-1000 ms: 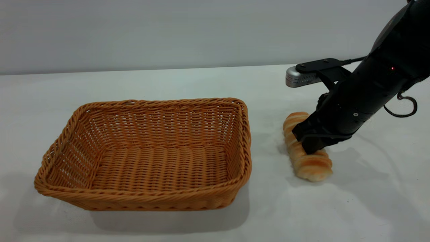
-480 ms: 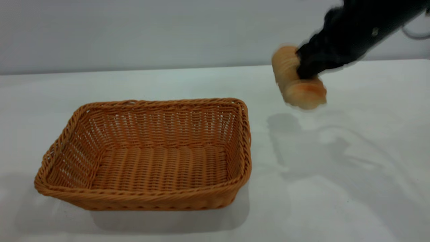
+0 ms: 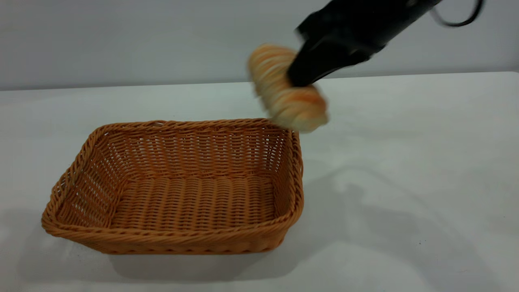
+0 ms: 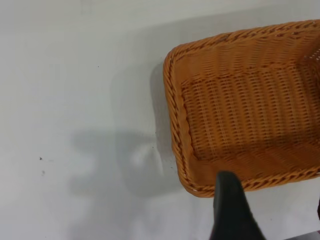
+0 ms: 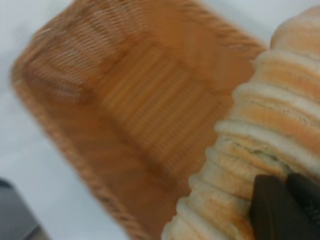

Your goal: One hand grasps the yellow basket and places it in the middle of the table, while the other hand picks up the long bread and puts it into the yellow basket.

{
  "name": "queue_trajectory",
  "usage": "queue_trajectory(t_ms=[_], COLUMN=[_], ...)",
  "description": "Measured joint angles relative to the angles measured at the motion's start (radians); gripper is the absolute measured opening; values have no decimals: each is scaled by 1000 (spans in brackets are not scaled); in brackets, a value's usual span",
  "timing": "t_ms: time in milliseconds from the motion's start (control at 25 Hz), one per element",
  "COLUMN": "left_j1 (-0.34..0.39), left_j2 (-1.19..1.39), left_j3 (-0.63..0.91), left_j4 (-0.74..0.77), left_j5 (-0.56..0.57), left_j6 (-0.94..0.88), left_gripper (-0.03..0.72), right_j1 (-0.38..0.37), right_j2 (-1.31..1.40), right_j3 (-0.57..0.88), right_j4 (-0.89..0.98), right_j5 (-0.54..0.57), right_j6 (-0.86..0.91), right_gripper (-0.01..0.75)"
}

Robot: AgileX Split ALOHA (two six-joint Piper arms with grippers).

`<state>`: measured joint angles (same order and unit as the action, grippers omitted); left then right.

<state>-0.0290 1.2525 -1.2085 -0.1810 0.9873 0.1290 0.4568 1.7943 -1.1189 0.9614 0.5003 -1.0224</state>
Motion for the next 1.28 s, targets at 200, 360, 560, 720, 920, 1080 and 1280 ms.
queue_trajectory(t_ms=[200,360,560,720,920,1080,1280], left_j1=[0,0,0,0,0,0,0], left_j2=[0,0,-4,-40,-112,-172,-242], left_j3=[0,0,0,0,0,0,0], left_j4=[0,0,0,3,11,12,26], left_j5=[17,36,58,70,85,108,147], left_j6=[0,0,0,0,0,0,0], left_gripper=[465,465,465,465,465,465,465], right_j1=[75,82,82,82,82,70,25], right_j2=[55,81,78,56,-4,-65,-144], right_j3=[0,0,0,0,0,0,0], right_j4=[34,49,53,50,-46,-249,-554], right_j5=[-26,-38,-41,-37,-9,34,150], right_j6=[-13,-13,-13,-13,58,260,579], right_gripper=[54,172,334,355,355,355,355])
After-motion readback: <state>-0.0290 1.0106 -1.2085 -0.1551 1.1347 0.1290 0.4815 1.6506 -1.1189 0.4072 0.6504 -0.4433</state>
